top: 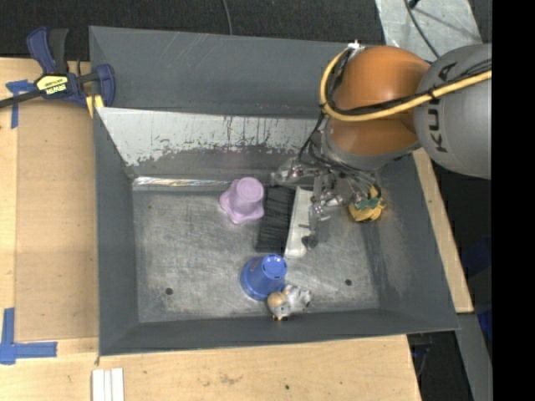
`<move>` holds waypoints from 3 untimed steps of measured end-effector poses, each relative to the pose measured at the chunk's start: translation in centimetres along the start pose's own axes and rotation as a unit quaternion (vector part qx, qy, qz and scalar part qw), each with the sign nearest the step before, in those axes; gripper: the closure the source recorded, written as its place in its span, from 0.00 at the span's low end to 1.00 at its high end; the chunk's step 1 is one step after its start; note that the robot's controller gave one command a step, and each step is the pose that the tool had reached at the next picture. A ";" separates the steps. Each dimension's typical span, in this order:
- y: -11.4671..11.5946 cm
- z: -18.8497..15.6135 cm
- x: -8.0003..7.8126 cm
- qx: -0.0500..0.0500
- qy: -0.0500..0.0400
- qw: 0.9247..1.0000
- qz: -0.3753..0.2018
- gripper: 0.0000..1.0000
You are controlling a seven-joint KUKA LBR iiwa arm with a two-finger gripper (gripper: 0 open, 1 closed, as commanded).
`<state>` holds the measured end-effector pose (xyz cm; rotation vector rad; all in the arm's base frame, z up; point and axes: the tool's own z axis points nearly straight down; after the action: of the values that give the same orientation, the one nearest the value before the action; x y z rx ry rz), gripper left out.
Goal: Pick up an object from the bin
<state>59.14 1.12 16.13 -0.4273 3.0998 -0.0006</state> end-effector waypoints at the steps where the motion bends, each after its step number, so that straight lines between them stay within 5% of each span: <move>1: -2.3 1.2 -0.1 -0.001 0.005 0.999 -0.052 0.00; 2: -2.2 1.7 -0.7 -0.001 0.003 0.997 -0.074 0.00; 3: -3.2 7.6 -1.3 -0.001 0.003 0.957 -0.290 0.00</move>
Offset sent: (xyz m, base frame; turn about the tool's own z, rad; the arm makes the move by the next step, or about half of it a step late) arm 0.0190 -0.0130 -0.0364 -0.6533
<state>61.40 -1.58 8.59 -1.3097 2.8493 -0.0039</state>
